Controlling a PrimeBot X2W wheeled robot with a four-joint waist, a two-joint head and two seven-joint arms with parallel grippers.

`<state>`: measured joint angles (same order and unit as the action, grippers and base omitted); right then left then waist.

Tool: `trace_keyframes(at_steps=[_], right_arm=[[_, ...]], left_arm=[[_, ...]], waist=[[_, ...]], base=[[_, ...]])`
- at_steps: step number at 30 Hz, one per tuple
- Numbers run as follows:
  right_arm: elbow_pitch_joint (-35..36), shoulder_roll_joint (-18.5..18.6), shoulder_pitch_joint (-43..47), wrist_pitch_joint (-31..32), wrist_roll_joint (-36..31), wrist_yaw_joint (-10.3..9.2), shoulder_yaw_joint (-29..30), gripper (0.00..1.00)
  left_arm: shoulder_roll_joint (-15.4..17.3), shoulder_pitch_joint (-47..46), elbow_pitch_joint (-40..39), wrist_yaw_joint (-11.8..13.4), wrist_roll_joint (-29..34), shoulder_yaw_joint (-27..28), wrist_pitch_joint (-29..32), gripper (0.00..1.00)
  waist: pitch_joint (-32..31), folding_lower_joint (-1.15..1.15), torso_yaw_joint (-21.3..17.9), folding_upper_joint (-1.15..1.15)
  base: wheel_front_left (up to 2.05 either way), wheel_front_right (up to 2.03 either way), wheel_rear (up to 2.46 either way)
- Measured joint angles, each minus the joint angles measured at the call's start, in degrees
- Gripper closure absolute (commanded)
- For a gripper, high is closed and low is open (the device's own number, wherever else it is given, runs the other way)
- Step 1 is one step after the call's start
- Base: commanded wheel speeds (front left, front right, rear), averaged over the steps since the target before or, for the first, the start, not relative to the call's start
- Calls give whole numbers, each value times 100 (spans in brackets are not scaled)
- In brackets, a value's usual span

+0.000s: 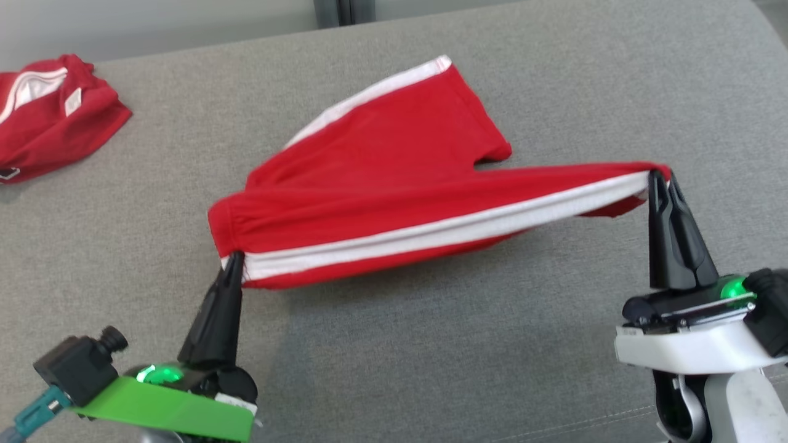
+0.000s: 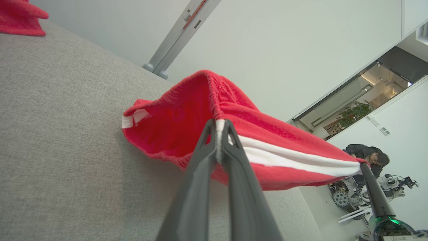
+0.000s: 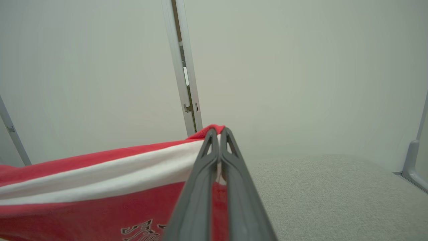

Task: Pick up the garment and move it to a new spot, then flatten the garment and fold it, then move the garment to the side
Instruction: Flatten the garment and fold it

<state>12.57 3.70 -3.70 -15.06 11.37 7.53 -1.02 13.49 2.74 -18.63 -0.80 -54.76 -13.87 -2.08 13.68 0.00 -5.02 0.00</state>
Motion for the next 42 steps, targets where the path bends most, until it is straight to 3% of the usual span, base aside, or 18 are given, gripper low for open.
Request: trace_keyframes(at_steps=[7, 15, 19, 26, 33, 42], right_arm=[[-436, -2, 219, 44, -110, 0, 47, 100], [-1343, -9, -430, 67, -191, 0, 123, 100], [-1852, 75, -1044, 58, -165, 0, 165, 100], [-2981, 344, -2457, 116, -183, 0, -33, 100], [-4341, 616, -3862, 290, -155, 0, -431, 100], [-6022, 782, -5185, 337, -55, 0, -840, 100]], left_arm=[[-109, 349, 36, 197, -66, -190, 130, 100], [-365, 51, 667, 153, -93, -523, 225, 100], [-590, -488, 1072, 147, -76, -532, 192, 100], [-900, -1725, 1965, 371, -320, -376, 199, 100], [-1018, -2769, 2898, 532, -577, -337, 169, 100], [-1056, -3578, 3815, 509, -733, -713, -13, 100]], waist=[[-221, 0, 41, 0], [58, 0, 219, 0], [234, 0, 360, 0], [550, 0, 626, 0], [891, 0, 888, 0], [1215, 0, 1260, 0]], base=[[0, 0, 0], [0, 0, 0], [0, 0, 0], [0, 0, 0], [0, 0, 0], [0, 0, 0]])
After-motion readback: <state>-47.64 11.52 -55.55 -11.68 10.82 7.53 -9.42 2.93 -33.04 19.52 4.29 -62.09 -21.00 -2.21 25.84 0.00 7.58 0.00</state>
